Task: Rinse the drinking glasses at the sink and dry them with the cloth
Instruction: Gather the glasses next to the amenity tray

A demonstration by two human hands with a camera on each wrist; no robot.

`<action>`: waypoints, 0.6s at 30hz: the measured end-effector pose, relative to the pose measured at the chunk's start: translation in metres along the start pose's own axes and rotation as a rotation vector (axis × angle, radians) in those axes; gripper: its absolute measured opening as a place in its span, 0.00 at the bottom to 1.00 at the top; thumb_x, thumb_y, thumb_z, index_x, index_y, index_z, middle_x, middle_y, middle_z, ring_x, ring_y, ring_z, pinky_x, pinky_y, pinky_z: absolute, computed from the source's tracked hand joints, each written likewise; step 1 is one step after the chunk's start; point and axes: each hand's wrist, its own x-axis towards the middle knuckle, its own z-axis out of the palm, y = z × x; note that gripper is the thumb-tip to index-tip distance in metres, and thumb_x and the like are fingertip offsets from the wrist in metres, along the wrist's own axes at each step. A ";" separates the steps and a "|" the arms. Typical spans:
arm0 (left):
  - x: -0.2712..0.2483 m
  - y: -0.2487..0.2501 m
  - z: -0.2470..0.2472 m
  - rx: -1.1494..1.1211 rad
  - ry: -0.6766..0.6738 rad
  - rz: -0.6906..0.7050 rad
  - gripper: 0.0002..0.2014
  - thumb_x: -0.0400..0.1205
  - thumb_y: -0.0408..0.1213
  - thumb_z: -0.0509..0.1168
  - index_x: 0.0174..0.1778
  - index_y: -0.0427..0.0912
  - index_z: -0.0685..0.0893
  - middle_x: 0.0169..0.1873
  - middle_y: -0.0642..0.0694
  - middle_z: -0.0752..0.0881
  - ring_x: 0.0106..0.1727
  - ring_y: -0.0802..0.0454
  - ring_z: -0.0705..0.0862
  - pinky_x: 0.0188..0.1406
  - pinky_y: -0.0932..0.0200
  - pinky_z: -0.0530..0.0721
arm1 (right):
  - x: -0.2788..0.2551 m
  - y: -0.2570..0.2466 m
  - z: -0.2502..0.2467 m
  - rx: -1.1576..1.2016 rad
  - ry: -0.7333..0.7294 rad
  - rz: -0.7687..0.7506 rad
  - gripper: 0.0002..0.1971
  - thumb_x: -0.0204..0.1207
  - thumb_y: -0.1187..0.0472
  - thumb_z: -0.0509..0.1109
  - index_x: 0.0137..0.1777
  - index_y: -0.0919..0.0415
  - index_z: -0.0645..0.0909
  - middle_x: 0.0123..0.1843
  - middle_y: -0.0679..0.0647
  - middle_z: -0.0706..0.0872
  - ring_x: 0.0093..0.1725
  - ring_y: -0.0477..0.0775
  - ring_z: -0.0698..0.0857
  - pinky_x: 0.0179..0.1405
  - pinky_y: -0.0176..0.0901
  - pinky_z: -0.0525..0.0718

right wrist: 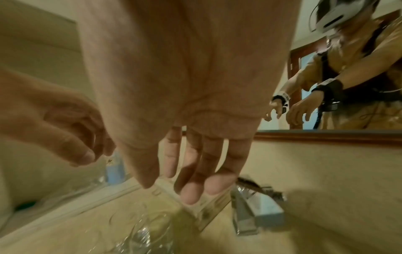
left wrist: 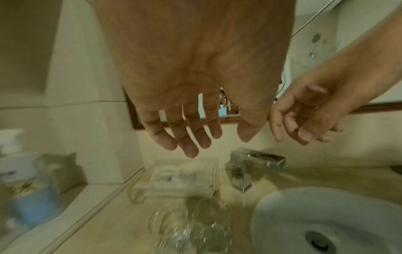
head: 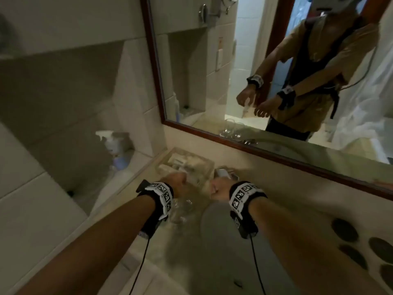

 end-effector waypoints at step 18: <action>-0.014 -0.107 0.134 -0.042 0.076 -0.263 0.50 0.66 0.54 0.77 0.79 0.50 0.57 0.72 0.47 0.63 0.71 0.43 0.68 0.64 0.44 0.77 | 0.086 -0.045 0.149 0.110 -0.110 0.114 0.45 0.71 0.48 0.75 0.83 0.46 0.51 0.83 0.58 0.63 0.77 0.65 0.71 0.73 0.57 0.74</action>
